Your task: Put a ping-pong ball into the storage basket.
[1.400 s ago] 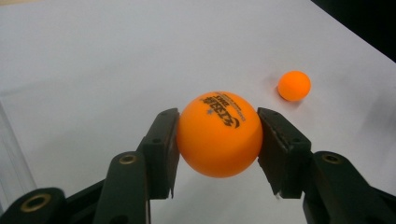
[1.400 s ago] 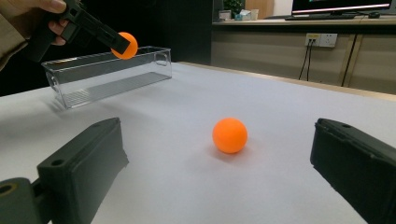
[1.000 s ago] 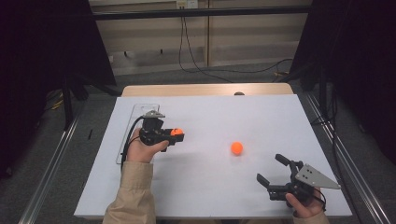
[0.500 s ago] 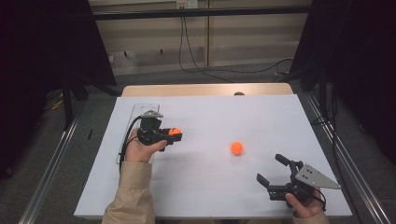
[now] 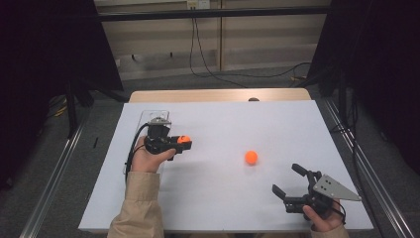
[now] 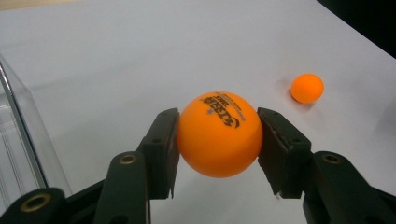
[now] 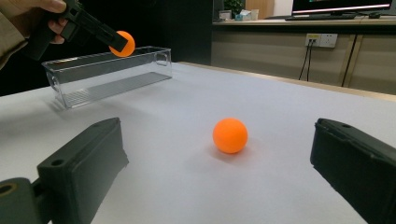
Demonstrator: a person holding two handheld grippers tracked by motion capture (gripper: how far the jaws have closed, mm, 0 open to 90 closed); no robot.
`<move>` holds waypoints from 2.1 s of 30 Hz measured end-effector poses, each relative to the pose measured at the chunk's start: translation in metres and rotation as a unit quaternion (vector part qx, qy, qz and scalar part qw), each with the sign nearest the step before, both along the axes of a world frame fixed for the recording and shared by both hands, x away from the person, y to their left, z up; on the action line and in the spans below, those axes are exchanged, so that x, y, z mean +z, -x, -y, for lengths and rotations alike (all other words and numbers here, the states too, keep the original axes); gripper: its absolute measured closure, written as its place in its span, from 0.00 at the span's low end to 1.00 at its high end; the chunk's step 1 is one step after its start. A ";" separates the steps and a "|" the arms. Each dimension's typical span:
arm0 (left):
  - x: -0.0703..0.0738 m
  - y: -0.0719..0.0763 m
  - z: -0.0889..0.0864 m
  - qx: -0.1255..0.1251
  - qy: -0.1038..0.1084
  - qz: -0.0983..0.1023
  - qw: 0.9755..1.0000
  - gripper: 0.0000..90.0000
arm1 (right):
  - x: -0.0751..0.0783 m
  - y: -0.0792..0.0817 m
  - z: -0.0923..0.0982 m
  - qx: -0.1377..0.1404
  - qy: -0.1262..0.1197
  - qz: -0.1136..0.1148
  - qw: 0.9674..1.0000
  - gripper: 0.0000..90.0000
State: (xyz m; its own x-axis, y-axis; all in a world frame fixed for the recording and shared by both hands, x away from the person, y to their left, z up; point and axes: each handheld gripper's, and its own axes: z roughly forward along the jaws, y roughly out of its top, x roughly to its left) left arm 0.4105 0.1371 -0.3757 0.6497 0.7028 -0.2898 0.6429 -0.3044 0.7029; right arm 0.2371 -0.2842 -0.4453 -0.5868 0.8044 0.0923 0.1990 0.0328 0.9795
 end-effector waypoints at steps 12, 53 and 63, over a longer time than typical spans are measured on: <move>0.001 -0.001 -0.005 0.004 -0.003 0.002 1.000 0.57 | 0.000 0.000 0.000 0.000 0.000 0.000 1.000 0.02; 0.000 -0.003 -0.021 0.028 -0.007 0.001 1.000 0.57 | 0.000 -0.001 -0.001 0.001 0.000 0.000 1.000 0.02; 0.001 -0.003 -0.027 0.037 -0.014 0.003 0.999 0.57 | 0.000 -0.001 0.000 0.000 0.000 0.000 1.000 0.02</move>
State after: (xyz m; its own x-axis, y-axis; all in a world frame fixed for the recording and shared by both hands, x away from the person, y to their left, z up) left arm 0.4137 0.1637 -0.3744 0.5969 0.7573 -0.2649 0.6602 -0.2760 0.6986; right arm 0.2377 -0.2838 -0.4455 -0.5874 0.8040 0.0925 0.1993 0.0329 0.9794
